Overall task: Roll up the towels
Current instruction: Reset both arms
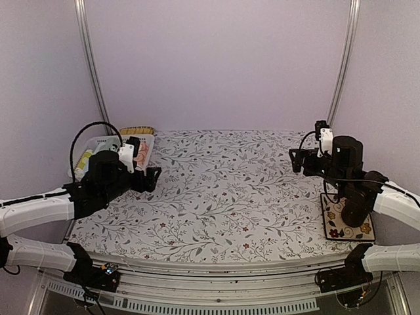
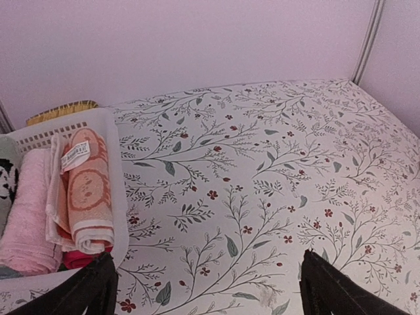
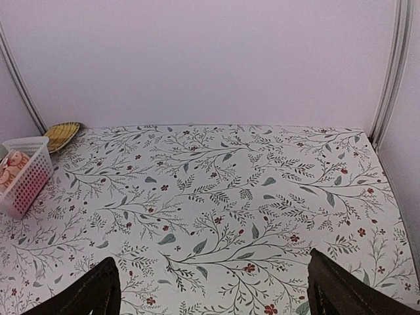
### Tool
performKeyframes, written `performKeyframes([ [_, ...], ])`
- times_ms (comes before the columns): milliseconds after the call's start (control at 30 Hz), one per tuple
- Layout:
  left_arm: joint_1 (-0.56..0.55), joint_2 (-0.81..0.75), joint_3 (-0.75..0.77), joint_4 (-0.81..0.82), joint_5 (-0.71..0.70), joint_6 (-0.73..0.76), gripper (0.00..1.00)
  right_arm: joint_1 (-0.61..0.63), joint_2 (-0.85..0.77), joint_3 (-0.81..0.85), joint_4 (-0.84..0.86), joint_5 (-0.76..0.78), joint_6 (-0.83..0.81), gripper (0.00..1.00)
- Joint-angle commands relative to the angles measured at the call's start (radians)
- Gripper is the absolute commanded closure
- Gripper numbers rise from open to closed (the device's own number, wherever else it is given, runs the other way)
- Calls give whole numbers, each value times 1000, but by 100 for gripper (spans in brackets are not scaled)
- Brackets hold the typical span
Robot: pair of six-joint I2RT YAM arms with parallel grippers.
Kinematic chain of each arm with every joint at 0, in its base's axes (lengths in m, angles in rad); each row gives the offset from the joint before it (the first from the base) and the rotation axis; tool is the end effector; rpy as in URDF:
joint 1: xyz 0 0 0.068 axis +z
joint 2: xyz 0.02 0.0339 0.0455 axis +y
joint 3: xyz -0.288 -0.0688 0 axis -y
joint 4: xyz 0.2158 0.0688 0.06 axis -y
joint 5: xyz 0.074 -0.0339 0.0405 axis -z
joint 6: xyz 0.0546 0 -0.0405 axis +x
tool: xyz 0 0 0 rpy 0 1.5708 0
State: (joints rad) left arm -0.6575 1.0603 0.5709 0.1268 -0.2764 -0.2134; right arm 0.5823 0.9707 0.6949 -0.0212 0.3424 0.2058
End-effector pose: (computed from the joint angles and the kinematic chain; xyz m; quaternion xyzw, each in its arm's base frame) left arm 0.1803 -0.1204 0.2714 0.1032 0.8124 -0.1345 0.5579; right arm 0.1782 0.0954 0.3134 -0.0487 0.7972 0.0985 0.5937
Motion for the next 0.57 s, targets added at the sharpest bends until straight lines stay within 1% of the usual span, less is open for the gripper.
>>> performKeyframes([
  [0, -15, -61, -64, 73, -74, -1, 3, 4, -22, -50, 28, -53, -26, 1],
  [433, -14, -66, -106, 122, -131, 24, 3, 34, -76, -111, 63, 28, -59, 1],
  [533, -14, -66, -105, 122, -151, 24, 3, 34, -86, -116, 64, 25, -61, 1],
])
